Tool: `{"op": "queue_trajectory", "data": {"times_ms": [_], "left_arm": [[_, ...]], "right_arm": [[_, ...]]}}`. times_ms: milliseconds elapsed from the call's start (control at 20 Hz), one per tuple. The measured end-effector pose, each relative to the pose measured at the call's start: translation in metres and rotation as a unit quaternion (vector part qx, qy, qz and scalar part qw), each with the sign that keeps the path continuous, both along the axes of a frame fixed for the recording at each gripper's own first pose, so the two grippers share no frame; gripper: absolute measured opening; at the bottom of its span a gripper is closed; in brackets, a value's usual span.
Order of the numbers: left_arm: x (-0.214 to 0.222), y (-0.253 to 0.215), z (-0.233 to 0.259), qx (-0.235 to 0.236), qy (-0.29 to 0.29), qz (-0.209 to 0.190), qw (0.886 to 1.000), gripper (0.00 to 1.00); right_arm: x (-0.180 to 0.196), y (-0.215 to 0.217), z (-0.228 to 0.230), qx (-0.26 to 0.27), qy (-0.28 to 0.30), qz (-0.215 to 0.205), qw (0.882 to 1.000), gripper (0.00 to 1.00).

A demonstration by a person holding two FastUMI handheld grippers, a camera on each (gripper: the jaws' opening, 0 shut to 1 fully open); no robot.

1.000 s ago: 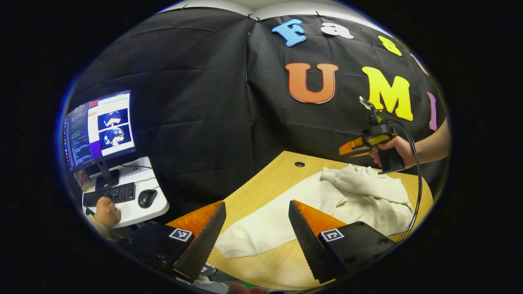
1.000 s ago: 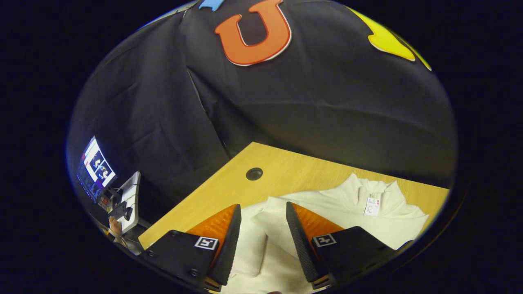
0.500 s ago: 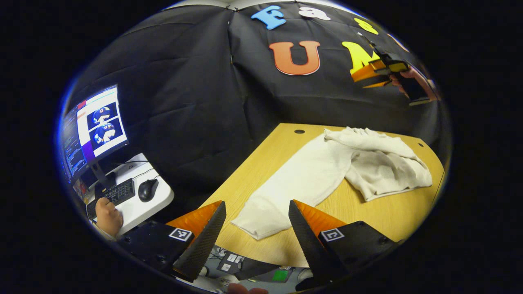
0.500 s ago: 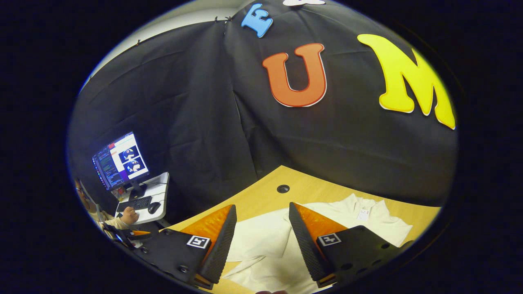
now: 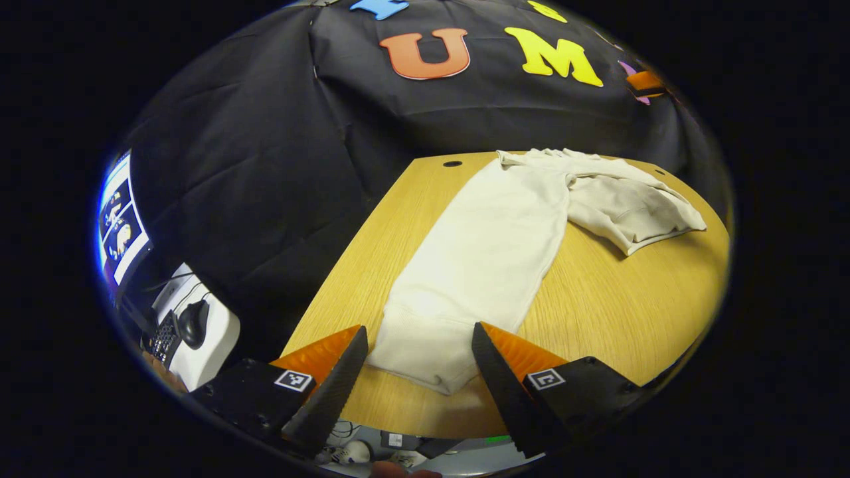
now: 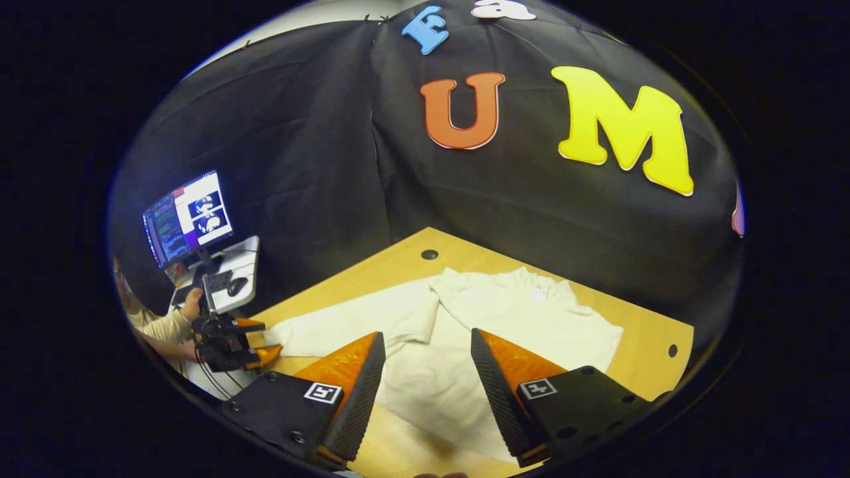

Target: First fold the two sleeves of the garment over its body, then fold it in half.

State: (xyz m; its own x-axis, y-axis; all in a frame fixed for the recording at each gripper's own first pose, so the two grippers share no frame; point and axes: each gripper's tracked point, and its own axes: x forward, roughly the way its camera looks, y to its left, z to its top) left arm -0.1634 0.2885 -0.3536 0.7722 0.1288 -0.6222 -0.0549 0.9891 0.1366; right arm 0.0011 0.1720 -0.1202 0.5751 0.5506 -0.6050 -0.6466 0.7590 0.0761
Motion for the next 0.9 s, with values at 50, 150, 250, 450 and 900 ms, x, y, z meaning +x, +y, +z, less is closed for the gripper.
{"op": "queue_trajectory", "data": {"times_ms": [50,150,250,450,900], "left_arm": [[-0.002,-0.003,-0.002,-0.019,0.001,0.001,1.0,0.98],[-0.001,-0.007,-0.006,-0.063,0.006,0.016,0.998,0.89],[-0.002,-0.003,-0.005,-0.063,0.015,0.016,0.998,0.8],[0.004,-0.01,-0.003,-0.062,0.019,0.009,0.998,0.36],[0.007,-0.012,0.008,-0.127,0.025,0.042,0.991,0.05]], "right_arm": [[-0.009,-0.003,0.002,-0.001,0.002,-0.002,1.0,0.82],[-0.023,-0.006,0.002,-0.002,0.009,-0.005,1.0,0.81],[-0.028,-0.008,0.008,0.006,0.013,-0.012,1.0,0.82],[-0.035,-0.013,0.015,0.016,0.013,-0.021,1.0,0.82],[-0.058,-0.031,0.015,0.01,0.005,-0.01,1.0,0.82]]}}
